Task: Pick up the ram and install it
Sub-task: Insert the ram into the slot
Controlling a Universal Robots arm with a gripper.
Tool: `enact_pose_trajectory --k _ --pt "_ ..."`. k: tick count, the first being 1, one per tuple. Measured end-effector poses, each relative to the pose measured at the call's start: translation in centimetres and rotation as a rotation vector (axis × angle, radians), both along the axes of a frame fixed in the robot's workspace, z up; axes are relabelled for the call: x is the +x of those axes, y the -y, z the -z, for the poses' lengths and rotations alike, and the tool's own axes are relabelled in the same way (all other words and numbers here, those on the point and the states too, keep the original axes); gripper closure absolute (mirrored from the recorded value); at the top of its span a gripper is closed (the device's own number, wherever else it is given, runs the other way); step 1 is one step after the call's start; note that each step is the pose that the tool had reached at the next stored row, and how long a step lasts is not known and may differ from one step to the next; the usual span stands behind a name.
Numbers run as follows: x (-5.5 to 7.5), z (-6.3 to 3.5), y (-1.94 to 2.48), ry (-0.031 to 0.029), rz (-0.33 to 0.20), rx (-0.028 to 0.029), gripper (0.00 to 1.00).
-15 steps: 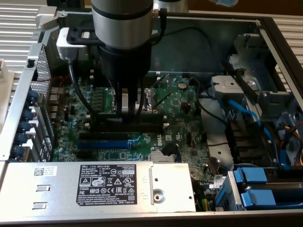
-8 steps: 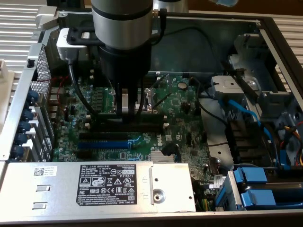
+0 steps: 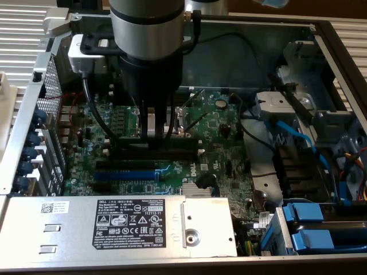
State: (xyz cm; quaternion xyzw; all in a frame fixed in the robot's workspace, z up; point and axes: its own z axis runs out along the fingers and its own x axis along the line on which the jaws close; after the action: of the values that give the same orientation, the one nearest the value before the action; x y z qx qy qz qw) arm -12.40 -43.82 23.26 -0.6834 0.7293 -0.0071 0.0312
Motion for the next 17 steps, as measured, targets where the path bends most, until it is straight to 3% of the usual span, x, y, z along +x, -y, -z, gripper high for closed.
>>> enact_pose_trajectory --k 17 --pt "-0.03 0.07 -0.01 0.0002 0.005 0.0 0.85"
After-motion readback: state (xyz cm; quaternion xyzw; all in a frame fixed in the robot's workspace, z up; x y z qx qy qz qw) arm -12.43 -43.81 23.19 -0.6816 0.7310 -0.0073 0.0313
